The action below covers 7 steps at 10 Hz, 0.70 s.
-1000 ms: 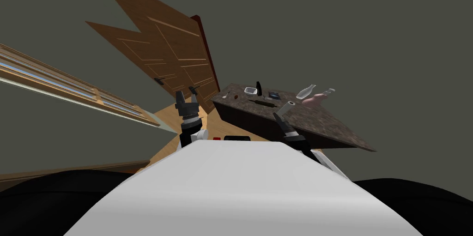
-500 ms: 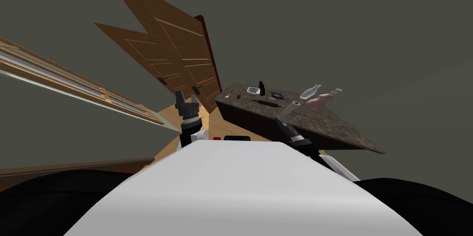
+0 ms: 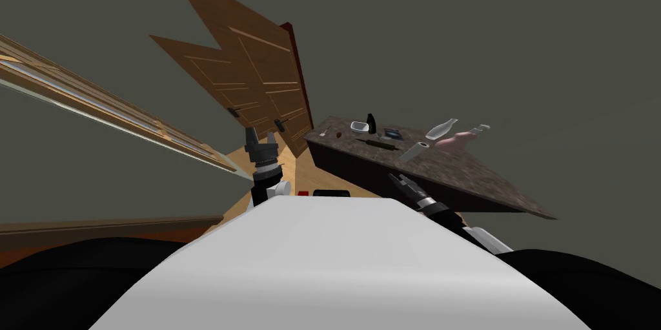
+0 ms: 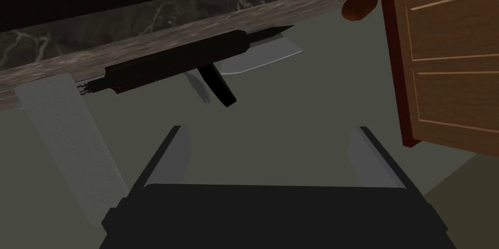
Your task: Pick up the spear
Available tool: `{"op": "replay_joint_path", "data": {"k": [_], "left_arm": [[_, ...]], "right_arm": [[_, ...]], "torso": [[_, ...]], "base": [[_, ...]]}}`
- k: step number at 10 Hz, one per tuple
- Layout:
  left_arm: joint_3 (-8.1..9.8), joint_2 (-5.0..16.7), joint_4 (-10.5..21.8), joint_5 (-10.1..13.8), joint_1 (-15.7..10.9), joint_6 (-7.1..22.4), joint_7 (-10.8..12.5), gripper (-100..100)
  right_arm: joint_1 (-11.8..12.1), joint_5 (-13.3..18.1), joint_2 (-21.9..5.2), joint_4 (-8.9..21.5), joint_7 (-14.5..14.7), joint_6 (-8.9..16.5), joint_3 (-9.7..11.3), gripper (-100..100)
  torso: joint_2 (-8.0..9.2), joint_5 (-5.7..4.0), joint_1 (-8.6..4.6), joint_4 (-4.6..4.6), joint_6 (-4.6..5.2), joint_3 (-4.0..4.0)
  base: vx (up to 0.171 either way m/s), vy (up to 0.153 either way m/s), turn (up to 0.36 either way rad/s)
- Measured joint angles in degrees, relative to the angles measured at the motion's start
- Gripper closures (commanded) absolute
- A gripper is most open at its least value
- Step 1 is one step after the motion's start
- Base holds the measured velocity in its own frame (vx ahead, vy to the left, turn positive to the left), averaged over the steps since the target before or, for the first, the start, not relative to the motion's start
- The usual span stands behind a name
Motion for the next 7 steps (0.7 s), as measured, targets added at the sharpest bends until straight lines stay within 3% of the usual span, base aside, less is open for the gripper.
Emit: {"op": "replay_joint_path", "data": {"k": [3,4,7], "left_arm": [[0.0,0.0,0.0,0.0,0.0,0.0,0.0,0],[0.0,0.0,0.0,0.0,0.0,0.0,0.0,0],[0.0,0.0,0.0,0.0,0.0,0.0,0.0,0]], "right_arm": [[1.9,0.3,-4.7,2.6,1.7,0.6,0.1,-100],[3.5,0.4,-6.3,3.5,2.4,0.3,-0.1,-100],[4.5,0.8,-10.8,8.2,4.2,-0.4,0.7,-100]], "torso": [[0.0,0.02,-0.04,0.01,0.0,0.0],[-0.03,-0.01,-0.15,0.0,0.0,-0.01],[-0.09,-0.02,-0.09,-0.01,-0.03,-0.05]], "base": [[-0.015,0.095,0.068],[-0.009,0.043,0.045],[0.012,0.084,0.105]]}}
